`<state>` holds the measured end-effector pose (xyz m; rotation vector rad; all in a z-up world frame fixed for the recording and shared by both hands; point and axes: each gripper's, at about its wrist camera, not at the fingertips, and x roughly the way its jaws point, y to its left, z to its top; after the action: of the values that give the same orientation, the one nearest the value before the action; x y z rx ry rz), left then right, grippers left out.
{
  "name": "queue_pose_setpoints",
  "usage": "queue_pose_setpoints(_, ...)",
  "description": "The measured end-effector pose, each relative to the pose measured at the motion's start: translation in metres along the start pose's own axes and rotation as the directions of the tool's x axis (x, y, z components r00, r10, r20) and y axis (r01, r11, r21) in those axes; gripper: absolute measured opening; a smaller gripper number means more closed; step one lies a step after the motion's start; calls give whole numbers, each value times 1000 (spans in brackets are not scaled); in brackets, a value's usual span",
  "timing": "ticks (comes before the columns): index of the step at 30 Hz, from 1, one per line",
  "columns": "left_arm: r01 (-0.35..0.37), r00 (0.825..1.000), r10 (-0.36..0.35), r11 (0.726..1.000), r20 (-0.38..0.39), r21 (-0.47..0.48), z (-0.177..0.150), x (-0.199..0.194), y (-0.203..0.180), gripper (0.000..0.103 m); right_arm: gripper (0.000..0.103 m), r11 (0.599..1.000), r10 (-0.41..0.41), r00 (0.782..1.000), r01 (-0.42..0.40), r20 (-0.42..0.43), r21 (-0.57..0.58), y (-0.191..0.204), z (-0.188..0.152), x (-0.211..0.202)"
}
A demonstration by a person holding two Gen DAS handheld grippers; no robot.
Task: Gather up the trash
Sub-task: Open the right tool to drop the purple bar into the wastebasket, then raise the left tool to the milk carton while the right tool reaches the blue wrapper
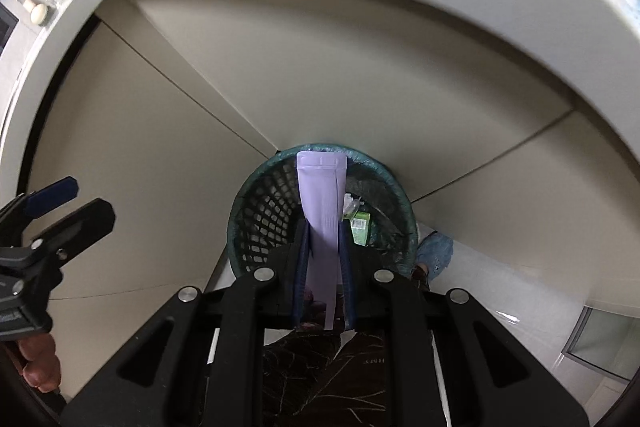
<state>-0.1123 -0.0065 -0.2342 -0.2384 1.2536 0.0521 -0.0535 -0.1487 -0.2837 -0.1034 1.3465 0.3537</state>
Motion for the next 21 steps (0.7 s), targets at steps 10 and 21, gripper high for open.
queue_pose_setpoints(10,-22,999,20,999,-42,-41,-3,14,13,97,27,1000,-26,999,25,-22,-9,0,-5,14)
queue_pose_setpoints(21,-28,999,27,999,-42,-25,-1,16,14,97,62,998,-59,997,60,44,-21,-3,-3,-5)
